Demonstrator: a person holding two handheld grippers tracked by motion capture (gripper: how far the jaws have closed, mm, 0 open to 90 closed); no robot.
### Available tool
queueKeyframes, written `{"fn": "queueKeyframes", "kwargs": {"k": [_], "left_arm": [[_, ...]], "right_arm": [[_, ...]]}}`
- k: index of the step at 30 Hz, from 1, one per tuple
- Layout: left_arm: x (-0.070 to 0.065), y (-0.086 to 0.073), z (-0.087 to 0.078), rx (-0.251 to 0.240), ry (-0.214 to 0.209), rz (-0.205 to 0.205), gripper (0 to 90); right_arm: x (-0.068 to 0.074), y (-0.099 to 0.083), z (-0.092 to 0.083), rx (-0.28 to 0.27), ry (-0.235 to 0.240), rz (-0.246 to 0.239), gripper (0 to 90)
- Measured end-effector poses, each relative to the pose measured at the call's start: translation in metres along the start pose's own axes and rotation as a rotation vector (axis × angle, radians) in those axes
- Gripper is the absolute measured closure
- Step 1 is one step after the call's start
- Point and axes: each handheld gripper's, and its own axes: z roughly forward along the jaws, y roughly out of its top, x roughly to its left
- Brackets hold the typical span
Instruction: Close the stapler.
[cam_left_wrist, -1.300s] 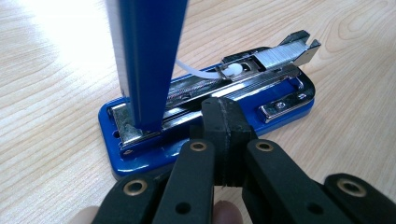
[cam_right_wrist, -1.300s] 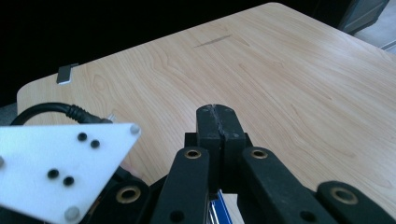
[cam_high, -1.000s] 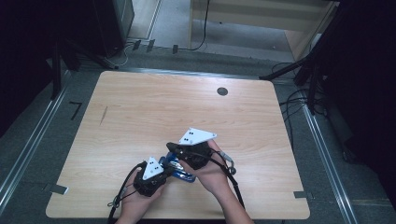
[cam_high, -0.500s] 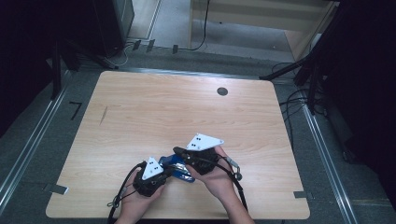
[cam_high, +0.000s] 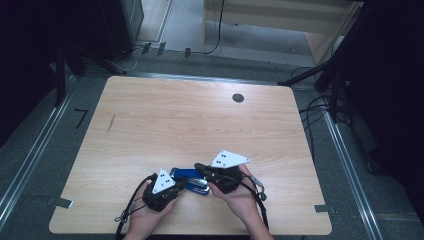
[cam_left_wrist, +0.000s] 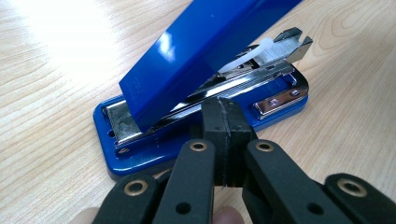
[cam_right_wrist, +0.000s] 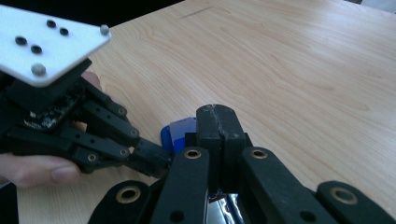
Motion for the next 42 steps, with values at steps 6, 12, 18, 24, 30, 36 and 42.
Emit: {"fn": "queueKeyframes", "kwargs": {"k": [6, 12, 18, 24, 30, 36, 42], "left_arm": [[0.000, 0.000, 0.000, 0.001, -0.003, -0.002, 90.0], [0.000, -0.001, -0.001, 0.004, -0.008, -0.001, 90.0], [0.000, -0.001, -0.001, 0.005, -0.009, -0.001, 90.0], [-0.001, -0.002, -0.002, 0.009, -0.007, 0.001, 90.0], [0.000, -0.002, -0.002, 0.004, -0.016, -0.002, 90.0], [-0.001, -0.002, -0.003, 0.006, -0.021, 0.007, 90.0], [-0.001, -0.003, -0.003, 0.008, -0.025, 0.009, 90.0]], "right_arm": [[-0.003, -0.007, -0.006, -0.001, -0.004, 0.012, 90.0], [-0.002, -0.016, -0.012, -0.006, -0.003, 0.023, 90.0], [-0.001, -0.027, -0.014, -0.001, -0.004, 0.053, 90.0], [-0.001, -0.032, -0.013, -0.002, -0.004, 0.065, 90.0], [-0.002, -0.037, -0.012, 0.007, -0.016, 0.071, 90.0], [-0.001, -0.039, -0.012, 0.004, -0.022, 0.058, 90.0], [0.001, -0.044, -0.011, 0.032, -0.035, 0.047, 90.0]]}}
